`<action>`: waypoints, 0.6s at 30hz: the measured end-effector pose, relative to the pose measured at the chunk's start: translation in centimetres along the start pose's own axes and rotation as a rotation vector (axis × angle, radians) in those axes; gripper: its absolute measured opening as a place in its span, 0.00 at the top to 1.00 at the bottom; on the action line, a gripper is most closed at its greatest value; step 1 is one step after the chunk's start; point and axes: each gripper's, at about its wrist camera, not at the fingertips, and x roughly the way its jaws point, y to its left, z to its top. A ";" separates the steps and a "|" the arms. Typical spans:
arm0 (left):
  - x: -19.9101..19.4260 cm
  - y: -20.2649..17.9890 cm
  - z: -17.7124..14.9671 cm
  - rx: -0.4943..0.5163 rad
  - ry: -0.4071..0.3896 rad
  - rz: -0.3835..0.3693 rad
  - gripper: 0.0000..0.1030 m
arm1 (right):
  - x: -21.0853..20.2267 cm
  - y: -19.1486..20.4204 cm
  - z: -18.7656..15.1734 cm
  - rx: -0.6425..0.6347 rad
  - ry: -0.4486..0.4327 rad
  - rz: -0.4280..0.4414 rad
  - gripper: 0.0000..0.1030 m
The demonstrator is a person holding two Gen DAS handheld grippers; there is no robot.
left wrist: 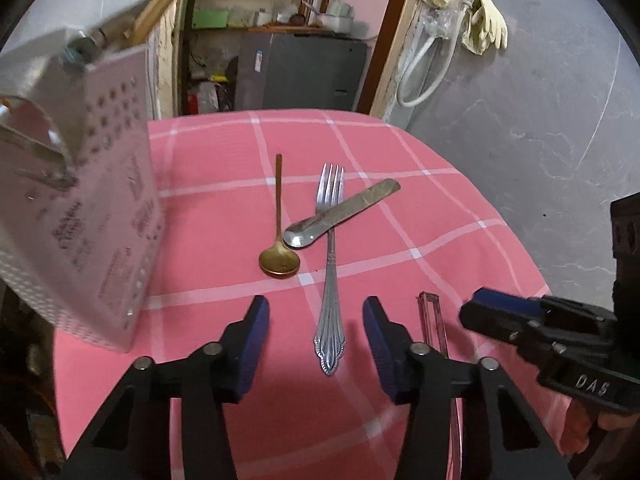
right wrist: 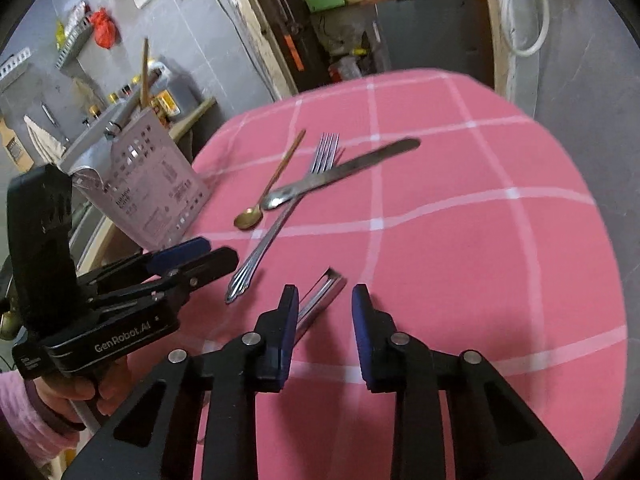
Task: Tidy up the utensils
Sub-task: 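Grasp the metal peeler with the right gripper while the left gripper approaches the fork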
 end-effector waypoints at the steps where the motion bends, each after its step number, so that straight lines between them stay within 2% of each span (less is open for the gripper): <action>1: 0.3 0.1 0.0 -0.005 0.007 -0.009 0.62 | 0.4 0.2 0.0 0.004 0.012 -0.002 0.76; 6: 1.6 0.5 0.2 -0.034 0.046 -0.053 0.72 | 1.5 0.9 0.3 0.008 0.037 -0.019 0.76; 12: 2.4 1.0 0.3 -0.054 0.071 -0.081 0.73 | 2.6 1.6 0.8 -0.016 0.078 -0.060 0.76; 15: 2.6 0.6 0.4 -0.029 0.077 -0.070 0.73 | 2.7 2.0 0.9 -0.022 0.087 -0.074 0.77; 18: 2.9 -0.2 0.6 0.027 0.092 -0.034 0.74 | 2.5 1.9 1.0 -0.015 0.091 -0.067 0.81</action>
